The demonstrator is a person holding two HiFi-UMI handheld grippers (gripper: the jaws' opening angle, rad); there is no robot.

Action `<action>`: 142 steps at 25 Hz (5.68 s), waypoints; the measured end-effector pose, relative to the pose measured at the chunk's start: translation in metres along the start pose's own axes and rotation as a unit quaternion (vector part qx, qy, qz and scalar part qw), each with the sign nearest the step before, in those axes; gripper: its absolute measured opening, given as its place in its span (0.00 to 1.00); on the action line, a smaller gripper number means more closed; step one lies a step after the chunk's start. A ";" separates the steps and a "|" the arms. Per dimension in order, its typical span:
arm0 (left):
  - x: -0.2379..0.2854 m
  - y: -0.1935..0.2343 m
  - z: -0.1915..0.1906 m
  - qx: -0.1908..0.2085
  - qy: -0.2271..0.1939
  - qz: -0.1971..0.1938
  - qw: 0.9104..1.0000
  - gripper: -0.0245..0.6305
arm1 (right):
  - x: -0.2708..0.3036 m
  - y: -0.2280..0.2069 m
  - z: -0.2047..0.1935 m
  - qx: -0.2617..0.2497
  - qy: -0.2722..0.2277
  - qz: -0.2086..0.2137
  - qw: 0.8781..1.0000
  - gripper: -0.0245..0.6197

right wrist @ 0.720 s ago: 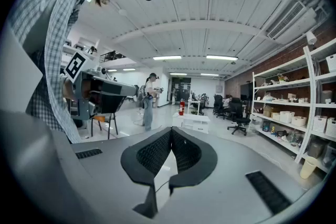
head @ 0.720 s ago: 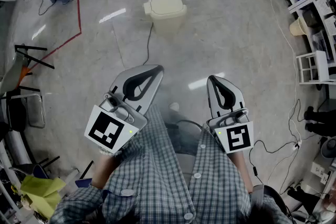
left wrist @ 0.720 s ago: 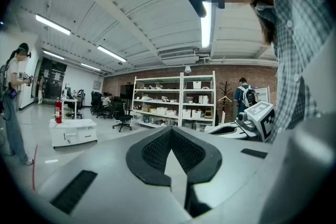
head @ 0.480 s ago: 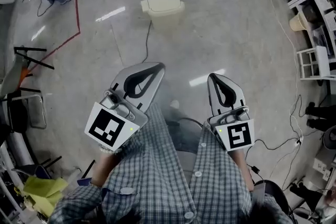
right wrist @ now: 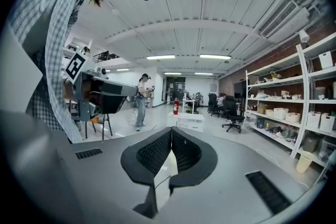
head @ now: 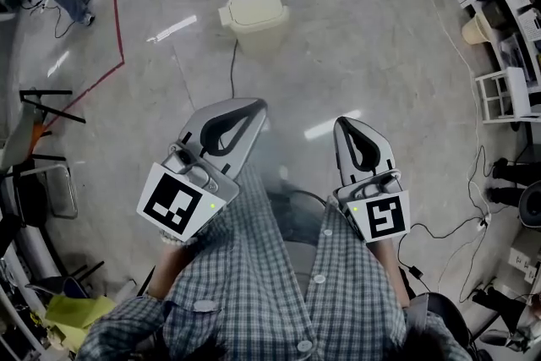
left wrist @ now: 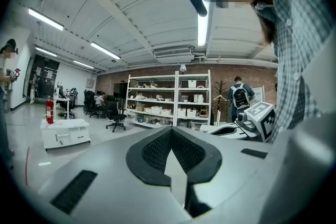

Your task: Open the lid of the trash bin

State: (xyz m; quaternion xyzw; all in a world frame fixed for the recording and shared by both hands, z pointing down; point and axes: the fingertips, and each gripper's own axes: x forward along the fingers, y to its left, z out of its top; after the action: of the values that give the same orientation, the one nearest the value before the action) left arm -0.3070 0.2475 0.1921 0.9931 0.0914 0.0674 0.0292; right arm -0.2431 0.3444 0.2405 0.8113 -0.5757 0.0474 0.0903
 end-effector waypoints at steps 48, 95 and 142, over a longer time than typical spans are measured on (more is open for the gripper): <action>0.146 0.223 0.053 -0.006 -0.047 -0.052 0.997 0.04 | 0.224 -0.126 0.054 -0.025 0.027 -0.069 0.997 0.07; 0.343 0.274 0.055 -0.078 -0.012 0.211 0.974 0.04 | 0.343 -0.332 0.003 -0.097 0.068 0.208 0.971 0.07; 0.343 0.378 -0.076 -0.173 0.063 0.271 0.945 0.04 | 0.542 -0.264 -0.156 -0.166 0.209 0.367 0.891 0.07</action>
State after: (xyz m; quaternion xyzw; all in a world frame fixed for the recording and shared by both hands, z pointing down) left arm 0.0835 -0.0562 0.3380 0.9538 -0.1924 0.1499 0.1757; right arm 0.1907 -0.0413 0.4673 0.4866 -0.7998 0.1497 0.3179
